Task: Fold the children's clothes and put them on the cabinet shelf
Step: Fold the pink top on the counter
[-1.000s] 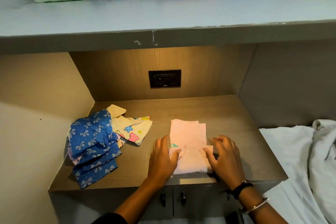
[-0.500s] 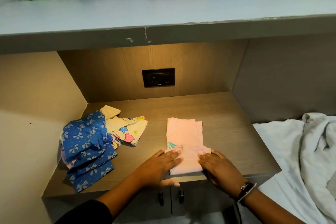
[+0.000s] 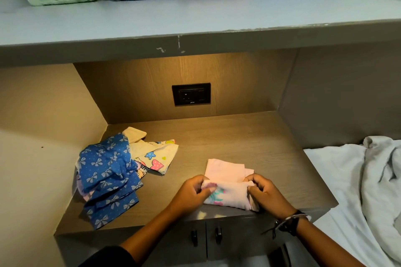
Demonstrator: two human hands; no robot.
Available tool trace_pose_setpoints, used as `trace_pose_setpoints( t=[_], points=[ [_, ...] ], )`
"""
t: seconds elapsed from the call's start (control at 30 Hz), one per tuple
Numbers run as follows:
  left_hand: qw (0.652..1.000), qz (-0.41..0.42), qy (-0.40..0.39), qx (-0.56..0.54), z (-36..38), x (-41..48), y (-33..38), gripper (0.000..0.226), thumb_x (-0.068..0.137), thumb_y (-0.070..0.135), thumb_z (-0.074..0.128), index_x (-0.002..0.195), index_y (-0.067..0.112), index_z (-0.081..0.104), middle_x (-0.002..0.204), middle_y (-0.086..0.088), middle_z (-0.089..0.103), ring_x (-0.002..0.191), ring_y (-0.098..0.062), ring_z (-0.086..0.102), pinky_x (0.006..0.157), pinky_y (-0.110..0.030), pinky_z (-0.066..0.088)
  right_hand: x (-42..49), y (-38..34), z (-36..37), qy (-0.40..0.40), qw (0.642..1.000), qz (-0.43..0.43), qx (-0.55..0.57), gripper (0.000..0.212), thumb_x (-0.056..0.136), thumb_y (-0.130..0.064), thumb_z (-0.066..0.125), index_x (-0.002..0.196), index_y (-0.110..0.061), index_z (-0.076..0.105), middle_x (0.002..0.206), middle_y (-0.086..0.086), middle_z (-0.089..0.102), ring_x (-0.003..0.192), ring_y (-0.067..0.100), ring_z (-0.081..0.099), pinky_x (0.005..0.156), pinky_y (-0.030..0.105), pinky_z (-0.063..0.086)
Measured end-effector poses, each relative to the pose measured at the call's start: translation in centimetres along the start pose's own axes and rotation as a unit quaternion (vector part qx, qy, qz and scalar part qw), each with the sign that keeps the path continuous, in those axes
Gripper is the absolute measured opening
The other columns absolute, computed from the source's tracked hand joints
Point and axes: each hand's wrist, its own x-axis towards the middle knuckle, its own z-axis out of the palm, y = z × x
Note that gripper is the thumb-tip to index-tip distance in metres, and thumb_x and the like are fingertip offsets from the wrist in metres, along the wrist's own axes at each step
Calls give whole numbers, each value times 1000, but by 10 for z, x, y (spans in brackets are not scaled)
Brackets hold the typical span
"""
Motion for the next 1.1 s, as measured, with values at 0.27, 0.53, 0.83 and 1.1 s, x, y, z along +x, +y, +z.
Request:
trace_pose_setpoints(
  t=[0.27,0.53,0.83,1.1],
  points=[
    [989,-107,104,16,10,38,-3,22,88,19,69,102,14,53,108,-11,70,87,-15,70,63,-28,60,15,-4,18,99,983,89,-129,12,95,-20,47,104,-18,55,101,8,64,89,27,61,74,37,50],
    [879,116,159,435,26,19,7,54,90,28,59,141,22,42,148,-4,42,137,-22,36,114,-33,24,-6,-4,18,32,872,-217,-437,51,75,-34,56,124,-20,56,135,9,57,123,30,53,102,51,44],
    [853,196,-114,471,2,10,-27,74,89,58,51,151,31,22,161,7,20,147,-11,15,120,-30,8,-15,5,24,-41,800,-284,-526,58,68,-60,63,115,-26,65,116,-5,69,106,14,66,90,33,53],
    [912,169,-99,359,-2,27,14,24,88,33,57,109,23,65,110,2,66,101,-12,55,91,-25,40,-4,-22,26,-73,870,-209,-440,19,83,-34,56,94,-19,61,97,6,68,87,25,62,72,34,47]
  ],
)
